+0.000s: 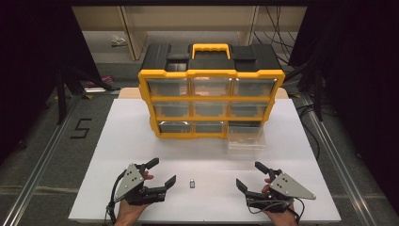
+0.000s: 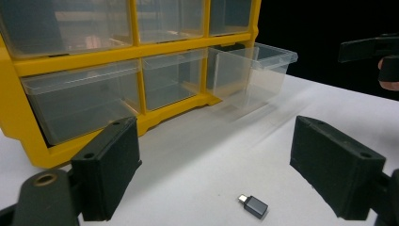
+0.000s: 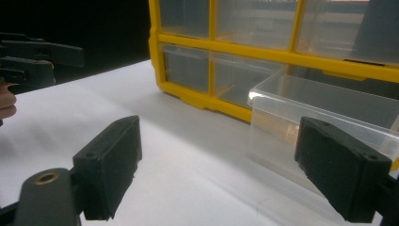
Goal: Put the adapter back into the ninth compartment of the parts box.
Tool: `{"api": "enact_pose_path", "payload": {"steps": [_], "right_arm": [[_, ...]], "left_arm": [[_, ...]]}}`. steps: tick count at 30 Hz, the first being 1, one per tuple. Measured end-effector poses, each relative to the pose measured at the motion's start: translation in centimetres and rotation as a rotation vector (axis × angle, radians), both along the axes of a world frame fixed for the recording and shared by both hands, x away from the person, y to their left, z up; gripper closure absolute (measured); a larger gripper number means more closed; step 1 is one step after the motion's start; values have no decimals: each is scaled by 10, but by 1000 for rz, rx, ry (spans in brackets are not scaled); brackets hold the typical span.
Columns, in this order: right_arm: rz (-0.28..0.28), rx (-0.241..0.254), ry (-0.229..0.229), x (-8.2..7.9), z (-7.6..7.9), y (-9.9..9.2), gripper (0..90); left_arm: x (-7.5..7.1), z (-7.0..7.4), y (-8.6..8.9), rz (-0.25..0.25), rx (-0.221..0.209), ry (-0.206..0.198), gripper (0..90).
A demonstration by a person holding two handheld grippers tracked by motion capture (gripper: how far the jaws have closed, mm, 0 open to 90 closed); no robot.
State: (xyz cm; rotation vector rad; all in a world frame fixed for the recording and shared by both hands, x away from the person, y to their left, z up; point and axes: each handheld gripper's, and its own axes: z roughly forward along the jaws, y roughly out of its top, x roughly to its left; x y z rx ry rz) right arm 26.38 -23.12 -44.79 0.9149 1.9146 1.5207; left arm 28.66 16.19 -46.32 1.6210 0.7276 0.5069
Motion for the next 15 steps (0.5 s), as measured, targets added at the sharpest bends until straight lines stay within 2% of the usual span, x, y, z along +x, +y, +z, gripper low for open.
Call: {"api": "enact_pose_path", "payload": {"steps": [12,15], "right_arm": [[12,-19,5,1,0,4,170],[24,-51,16,3,2,7,172]], "left_arm": [[-1,0,-1,-2,5,-7,161],[0,0,-1,-3,9,-9,161]]}}
